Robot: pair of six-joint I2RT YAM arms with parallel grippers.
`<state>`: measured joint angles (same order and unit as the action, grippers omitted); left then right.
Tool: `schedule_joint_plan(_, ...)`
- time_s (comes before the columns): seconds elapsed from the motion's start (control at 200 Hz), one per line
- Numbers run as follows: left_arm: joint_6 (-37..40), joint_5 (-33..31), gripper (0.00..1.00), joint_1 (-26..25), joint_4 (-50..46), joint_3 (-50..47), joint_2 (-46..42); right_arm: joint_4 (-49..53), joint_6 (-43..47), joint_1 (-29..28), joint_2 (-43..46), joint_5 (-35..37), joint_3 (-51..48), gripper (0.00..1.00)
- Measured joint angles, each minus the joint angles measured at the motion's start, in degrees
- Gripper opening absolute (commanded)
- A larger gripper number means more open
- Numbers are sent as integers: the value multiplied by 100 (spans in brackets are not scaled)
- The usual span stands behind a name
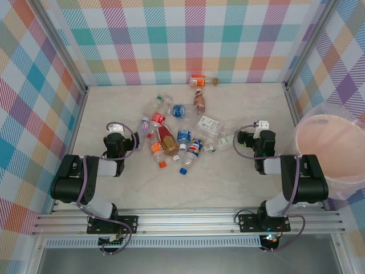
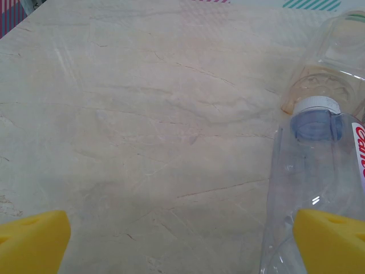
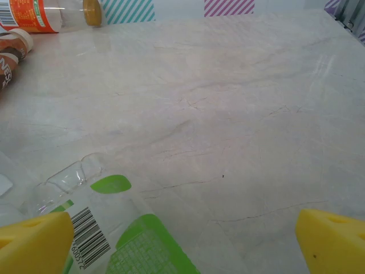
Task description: Put the plastic bottles in the bin
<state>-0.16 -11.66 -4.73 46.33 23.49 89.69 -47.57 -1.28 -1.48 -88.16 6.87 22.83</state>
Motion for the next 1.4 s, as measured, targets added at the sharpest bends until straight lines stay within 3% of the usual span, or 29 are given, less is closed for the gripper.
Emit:
schedule_joint_plan(1.055,0,0,100,0,-44,0,-11,13,2,-2,7,-4,0,100)
schedule_joint_plan(1.4,-109,-153,100,-2,-1703,713,-942,1598,-70,-4,1311,-197,525,100)
